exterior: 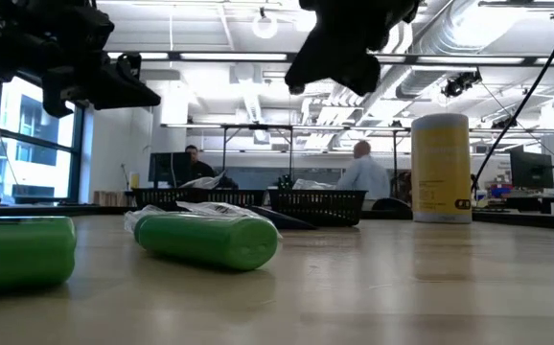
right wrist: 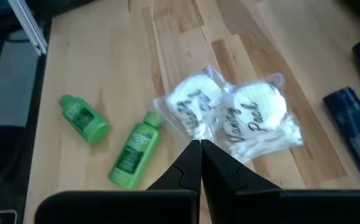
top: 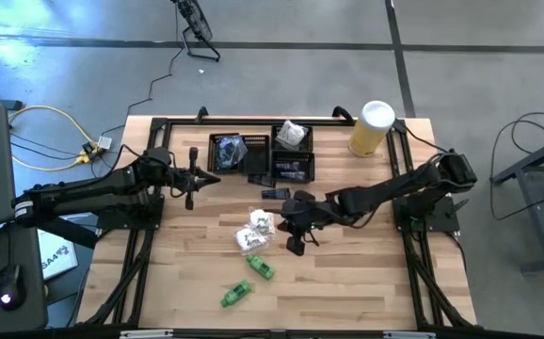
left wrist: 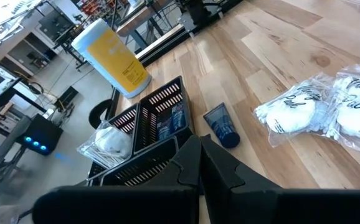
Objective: Pick & Place Travel size toiletries
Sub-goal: Put the top green shampoo bottle into the right black bin
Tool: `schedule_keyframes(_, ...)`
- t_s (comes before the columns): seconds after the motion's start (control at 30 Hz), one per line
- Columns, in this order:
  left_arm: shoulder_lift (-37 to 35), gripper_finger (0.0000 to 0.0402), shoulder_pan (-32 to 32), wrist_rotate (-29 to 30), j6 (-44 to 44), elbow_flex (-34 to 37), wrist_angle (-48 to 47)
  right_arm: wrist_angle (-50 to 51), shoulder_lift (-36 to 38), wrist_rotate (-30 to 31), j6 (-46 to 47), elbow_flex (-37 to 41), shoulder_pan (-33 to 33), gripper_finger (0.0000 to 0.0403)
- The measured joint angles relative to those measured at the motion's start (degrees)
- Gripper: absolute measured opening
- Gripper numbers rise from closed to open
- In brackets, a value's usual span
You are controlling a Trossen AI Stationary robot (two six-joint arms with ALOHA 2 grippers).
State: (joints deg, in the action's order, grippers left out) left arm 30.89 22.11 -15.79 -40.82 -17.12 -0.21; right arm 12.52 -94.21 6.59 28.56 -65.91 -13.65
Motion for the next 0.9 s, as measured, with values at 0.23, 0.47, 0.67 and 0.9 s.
schedule_keyframes(0.23,0.0,0.0001,0.0,0.0,0.5,0.0,0.0,0.6,0.0,5.4,1.7,-3.5,-1.4,0.0002)
schedule_keyframes(0.47,0.0,0.0001,0.0,-0.1,2.1,0.0,0.0,4.9,-4.4,6.4,1.9,-10.4,-2.6,0.0002)
schedule_keyframes(0.67,0.0,0.0001,0.0,0.0,2.1,0.0,0.0,12.3,-14.1,3.4,1.2,-18.9,-2.9,0.0002)
schedule_keyframes(0.9,0.0,0.0001,0.0,-0.1,2.1,0.0,-0.2,15.5,-22.3,-2.8,4.5,-23.9,-2.9,0.0002)
